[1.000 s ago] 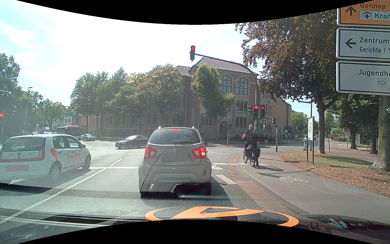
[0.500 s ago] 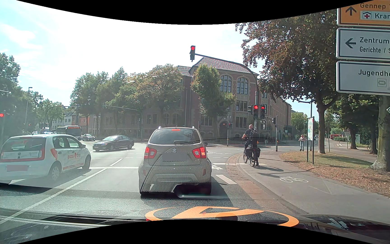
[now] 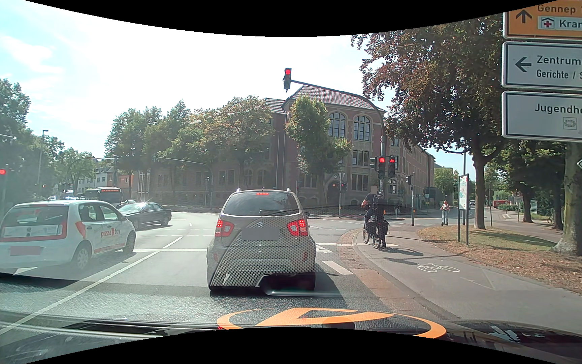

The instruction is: Follow the waypoints while adhering to traffic rules and regulations

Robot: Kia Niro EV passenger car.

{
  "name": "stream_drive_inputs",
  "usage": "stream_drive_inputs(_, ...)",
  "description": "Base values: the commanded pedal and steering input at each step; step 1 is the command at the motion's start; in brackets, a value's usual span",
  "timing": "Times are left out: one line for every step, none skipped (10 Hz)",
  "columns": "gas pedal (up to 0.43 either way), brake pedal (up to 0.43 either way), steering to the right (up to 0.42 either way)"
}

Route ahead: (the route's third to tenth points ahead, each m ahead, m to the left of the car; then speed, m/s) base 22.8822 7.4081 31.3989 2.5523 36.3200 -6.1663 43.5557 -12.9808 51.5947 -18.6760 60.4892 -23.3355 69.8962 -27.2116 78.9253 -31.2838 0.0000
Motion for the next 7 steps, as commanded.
stream_drive_inputs(0.0, 0.171, -0.046)
stream_drive_inputs(0.0, 0.177, -0.047)
stream_drive_inputs(0.0, 0.171, -0.046)
stream_drive_inputs(0.0, 0.171, -0.046)
stream_drive_inputs(0.0, 0.177, -0.046)
stream_drive_inputs(0.0, 0.189, -0.046)
stream_drive_inputs(0.0, 0.226, -0.047)
